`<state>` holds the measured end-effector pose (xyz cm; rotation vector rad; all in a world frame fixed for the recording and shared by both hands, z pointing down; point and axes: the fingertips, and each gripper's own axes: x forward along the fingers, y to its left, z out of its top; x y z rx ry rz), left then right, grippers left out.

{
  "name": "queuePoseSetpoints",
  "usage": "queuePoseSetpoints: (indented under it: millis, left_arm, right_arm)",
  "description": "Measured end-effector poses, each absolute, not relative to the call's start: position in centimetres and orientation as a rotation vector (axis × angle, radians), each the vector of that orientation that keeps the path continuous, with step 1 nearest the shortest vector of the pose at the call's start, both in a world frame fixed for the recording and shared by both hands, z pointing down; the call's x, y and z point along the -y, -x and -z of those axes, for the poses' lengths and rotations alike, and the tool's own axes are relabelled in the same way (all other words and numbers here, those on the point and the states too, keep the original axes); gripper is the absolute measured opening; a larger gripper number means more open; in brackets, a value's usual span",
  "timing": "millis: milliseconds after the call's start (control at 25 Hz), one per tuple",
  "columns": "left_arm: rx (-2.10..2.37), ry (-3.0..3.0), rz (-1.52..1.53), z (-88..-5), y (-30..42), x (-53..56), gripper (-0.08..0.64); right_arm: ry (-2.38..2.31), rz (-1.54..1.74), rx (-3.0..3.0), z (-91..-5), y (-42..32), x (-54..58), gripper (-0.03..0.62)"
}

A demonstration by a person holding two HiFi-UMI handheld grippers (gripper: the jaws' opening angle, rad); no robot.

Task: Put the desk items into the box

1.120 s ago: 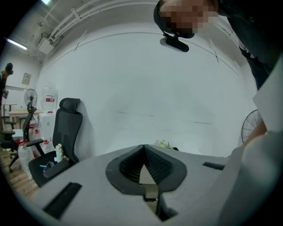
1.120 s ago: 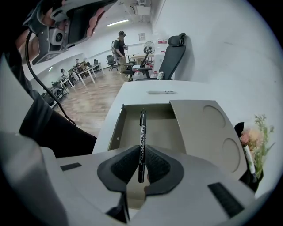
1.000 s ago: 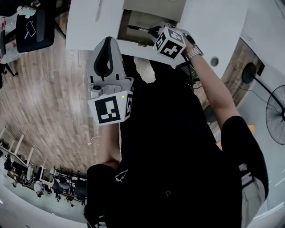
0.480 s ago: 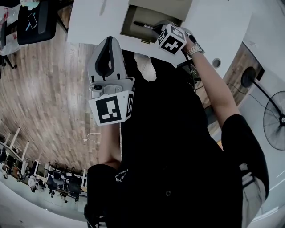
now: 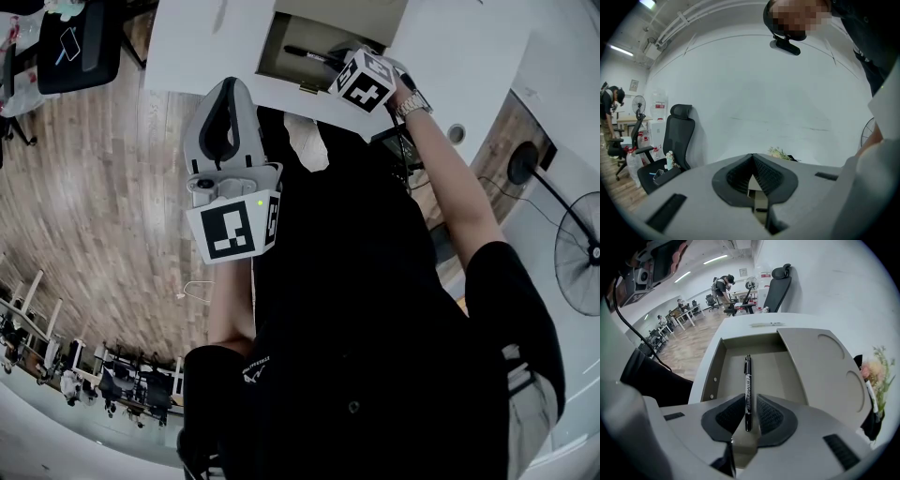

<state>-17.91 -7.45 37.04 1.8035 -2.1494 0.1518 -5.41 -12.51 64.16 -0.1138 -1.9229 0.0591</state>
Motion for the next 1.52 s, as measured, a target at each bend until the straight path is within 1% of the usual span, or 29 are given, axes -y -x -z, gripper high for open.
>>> queuePoseSetpoints:
  millis: [40, 200, 720, 1080, 1520]
  left_arm:
    - [2.146, -1.810, -0.151, -37.1, 17.9, 7.6, 0.008]
    - [2.124, -1.854, -0.148, -36.6, 17.8, 8.5, 0.008]
    - [1.996, -2.061, -0.150, -34.5, 15.9, 12.4, 0.008]
    - [1.879, -2.220, -0.157, -33.3, 14.5, 14.8, 0.008]
    - [1.693, -2.410, -0.173, -32.4, 11.9, 15.8, 0.008]
  right_arm:
    - [0.104, -0.061, 1.929, -64.0, 5.4, 12.7, 0.071]
    - [0.059, -0.077, 1.953, -62.8, 5.3, 13.3, 0.000]
    - [-0.137, -0.173, 2.031, -57.6, 3.6, 16.7, -0.001]
    - [-0.386, -0.280, 2.181, -51.2, 2.7, 19.2, -0.002]
    - [-0.752, -0.342, 2.315, -44.0, 0.2, 19.4, -0.002]
